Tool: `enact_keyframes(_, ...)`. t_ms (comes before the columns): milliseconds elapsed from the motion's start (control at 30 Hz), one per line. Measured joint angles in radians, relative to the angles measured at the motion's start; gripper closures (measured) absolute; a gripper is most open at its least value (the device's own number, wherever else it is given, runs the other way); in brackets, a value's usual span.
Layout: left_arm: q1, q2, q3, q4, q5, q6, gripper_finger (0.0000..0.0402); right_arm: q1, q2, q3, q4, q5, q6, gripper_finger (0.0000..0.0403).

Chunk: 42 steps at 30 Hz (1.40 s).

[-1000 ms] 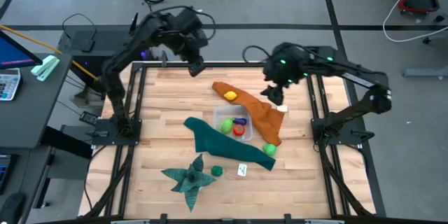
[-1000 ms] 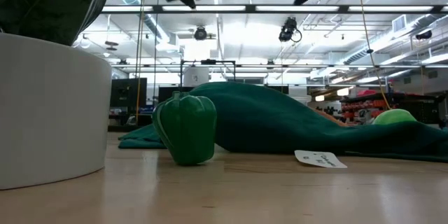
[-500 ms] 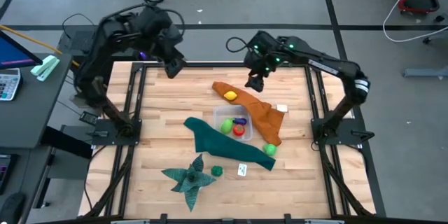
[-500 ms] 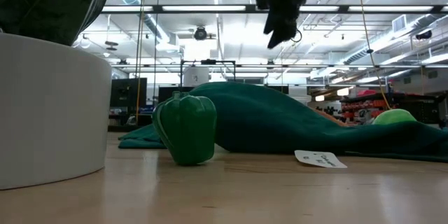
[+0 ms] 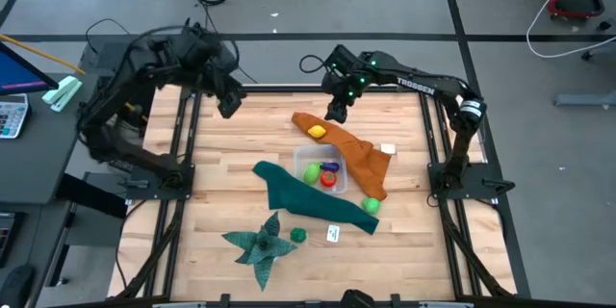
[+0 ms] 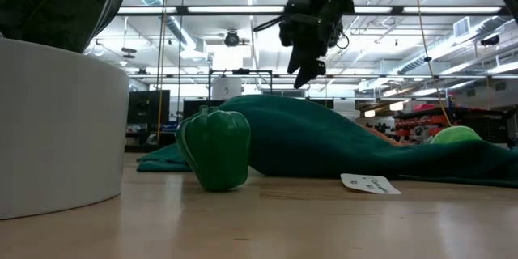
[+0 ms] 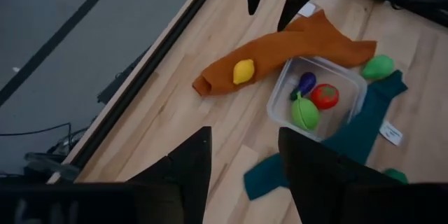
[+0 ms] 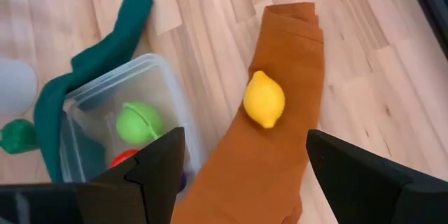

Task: Pick and placing Produce into tupperware
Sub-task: Put the yellow lemon into the transparent bin

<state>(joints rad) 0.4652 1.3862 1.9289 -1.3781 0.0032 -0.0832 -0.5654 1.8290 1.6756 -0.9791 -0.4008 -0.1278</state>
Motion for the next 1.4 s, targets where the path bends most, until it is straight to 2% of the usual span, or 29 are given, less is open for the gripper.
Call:
enact_keyframes(233,0.000,-0.186,-0.433,0.308,0.019,-0.063,0.0228,-0.009,0.044,0.001,0.031,-0.026,0.000,0.0142)
enact_keyframes(333,-0.002,-0.230,-0.554,0.390,0.020,-0.089,0.0229,-0.008,0.082,0.009,0.036,-0.037,0.013,0.0142)
enact_keyframes(467,-0.021,-0.250,-0.656,0.468,0.020,-0.107,0.0229,-0.008,0.158,0.073,0.034,-0.050,0.021,0.0142)
enact_keyframes(633,-0.062,-0.251,-0.703,0.531,0.020,-0.135,0.0230,-0.007,0.274,0.219,-0.004,-0.051,0.021,0.0142)
enact_keyframes(900,-0.130,-0.259,-0.727,0.538,0.016,-0.160,0.0230,0.009,0.445,0.442,-0.225,0.015,-0.069,0.0142)
enact_keyframes(1400,-0.162,-0.263,-0.727,0.534,0.004,-0.171,0.0230,0.081,0.514,0.444,-0.244,0.116,-0.116,0.0142)
